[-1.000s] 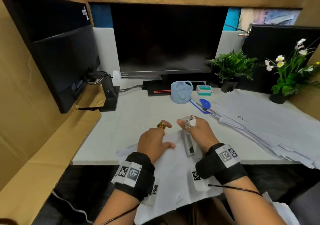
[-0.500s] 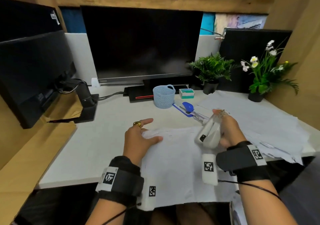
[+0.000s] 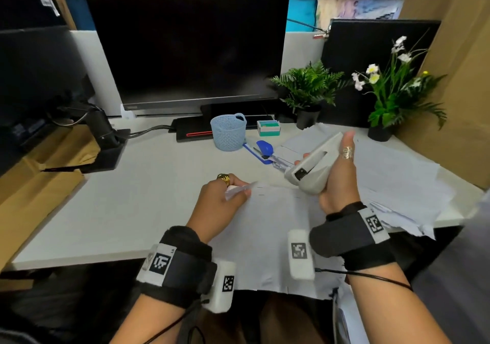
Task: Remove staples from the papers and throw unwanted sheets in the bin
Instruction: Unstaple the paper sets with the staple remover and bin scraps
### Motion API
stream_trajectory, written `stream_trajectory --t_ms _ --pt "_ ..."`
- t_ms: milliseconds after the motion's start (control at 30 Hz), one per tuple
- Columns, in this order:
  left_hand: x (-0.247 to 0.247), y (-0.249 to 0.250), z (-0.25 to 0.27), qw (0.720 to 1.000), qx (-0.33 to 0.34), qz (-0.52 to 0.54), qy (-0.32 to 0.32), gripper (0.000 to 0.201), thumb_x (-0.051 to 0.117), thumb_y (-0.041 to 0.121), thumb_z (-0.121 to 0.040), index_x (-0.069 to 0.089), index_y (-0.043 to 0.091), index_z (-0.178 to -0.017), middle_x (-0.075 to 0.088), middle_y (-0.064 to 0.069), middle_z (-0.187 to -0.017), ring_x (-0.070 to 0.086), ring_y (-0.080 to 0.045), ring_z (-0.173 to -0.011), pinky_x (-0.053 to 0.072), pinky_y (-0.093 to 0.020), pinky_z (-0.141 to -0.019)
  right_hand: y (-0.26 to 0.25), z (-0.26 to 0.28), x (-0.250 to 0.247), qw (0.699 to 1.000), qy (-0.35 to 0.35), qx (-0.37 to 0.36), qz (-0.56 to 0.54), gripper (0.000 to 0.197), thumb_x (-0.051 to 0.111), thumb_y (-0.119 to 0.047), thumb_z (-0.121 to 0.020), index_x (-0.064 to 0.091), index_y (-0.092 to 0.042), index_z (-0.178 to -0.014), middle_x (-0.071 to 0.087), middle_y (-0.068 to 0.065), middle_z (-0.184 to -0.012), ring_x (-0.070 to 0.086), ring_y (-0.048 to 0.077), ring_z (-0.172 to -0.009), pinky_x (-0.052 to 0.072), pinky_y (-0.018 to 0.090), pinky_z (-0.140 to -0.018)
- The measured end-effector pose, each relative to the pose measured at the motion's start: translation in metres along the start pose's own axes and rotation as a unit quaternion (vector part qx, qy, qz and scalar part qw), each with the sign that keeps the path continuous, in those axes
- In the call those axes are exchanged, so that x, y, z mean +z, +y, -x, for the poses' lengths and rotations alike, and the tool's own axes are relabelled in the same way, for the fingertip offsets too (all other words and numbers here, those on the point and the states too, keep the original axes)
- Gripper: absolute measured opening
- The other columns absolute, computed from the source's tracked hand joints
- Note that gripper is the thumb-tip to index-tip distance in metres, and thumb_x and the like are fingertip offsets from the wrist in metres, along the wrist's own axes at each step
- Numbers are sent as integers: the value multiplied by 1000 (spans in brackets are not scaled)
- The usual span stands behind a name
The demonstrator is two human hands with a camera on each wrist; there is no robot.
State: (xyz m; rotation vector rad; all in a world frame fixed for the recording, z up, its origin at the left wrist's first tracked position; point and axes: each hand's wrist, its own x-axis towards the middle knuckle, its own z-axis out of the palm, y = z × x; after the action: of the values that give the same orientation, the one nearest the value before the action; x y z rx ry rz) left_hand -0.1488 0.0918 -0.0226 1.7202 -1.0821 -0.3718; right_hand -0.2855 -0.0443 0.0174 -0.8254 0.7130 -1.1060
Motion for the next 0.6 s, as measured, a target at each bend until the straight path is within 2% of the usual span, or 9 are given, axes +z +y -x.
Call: stream_trajectory --t_ms 33,100,167,200,267,333,400,467,600 --pt "3 4 1 1000 11 -7 4 18 64 20 -87 56 29 -73 63 11 -81 58 -6 -79 40 -15 -68 1 0 -2 998 -5 -40 45 69 48 -83 -66 49 -39 -119 60 14 -119 62 29 -103 54 46 -83" --pt "11 14 5 999 28 -13 8 19 64 20 -87 56 30 -73 63 13 -81 58 -5 -79 41 -13 -70 1 3 -5 989 -17 -110 102 48 49 -78 -71 53 -44 -104 63 4 -110 63 23 -101 54 38 -86" --pt "16 19 6 999 40 -7 15 20 64 18 -87 58 30 -73 63 14 -80 58 -3 -77 41 -10 -68 1 8 -5 978 -30 -149 140 21 46 -59 -87 51 -39 -93 60 -11 -91 61 6 -86 50 11 -71" --pt "19 23 7 999 45 -7 16 20 64 18 -87 58 30 -73 63 14 -80 58 -3 -77 41 -10 -67 1 10 -5 975 -36 -160 152 15 45 -51 -91 49 -37 -89 57 -16 -86 57 -3 -78 44 4 -62" --pt "23 28 7 998 53 -14 16 20 63 19 -88 57 31 -74 63 15 -81 58 -1 -78 40 -8 -67 3 11 -8 967 -47 -175 177 14 44 -47 -93 49 -35 -91 54 -19 -85 52 -7 -77 39 6 -62" --pt "25 33 8 998 57 -14 17 18 62 20 -89 58 30 -75 62 16 -82 57 4 -78 38 -3 -66 4 12 -9 962 -53 -185 194 23 47 -48 -91 54 -27 -94 56 -15 -84 52 -3 -77 39 9 -64" --pt "26 36 9 998 62 -3 17 16 62 19 -89 59 28 -76 62 16 -81 56 8 -77 37 -1 -65 5 11 -9 959 -53 -193 203 25 55 -45 -88 58 -20 -84 55 -13 -73 52 -1 -68 39 10 -59" --pt "28 38 10 997 72 4 13 15 63 18 -88 60 27 -76 62 15 -81 56 8 -77 38 -2 -67 7 10 -10 954 -55 -207 207 24 64 -38 -84 56 -23 -66 52 -15 -62 52 -4 -57 38 8 -53" --pt "31 39 12 997 79 6 6 12 62 17 -88 61 25 -79 64 13 -81 57 6 -78 39 -3 -67 13 6 -10 955 -47 -207 208 25 69 -27 -83 53 -24 -64 51 -9 -61 54 4 -60 40 8 -50"
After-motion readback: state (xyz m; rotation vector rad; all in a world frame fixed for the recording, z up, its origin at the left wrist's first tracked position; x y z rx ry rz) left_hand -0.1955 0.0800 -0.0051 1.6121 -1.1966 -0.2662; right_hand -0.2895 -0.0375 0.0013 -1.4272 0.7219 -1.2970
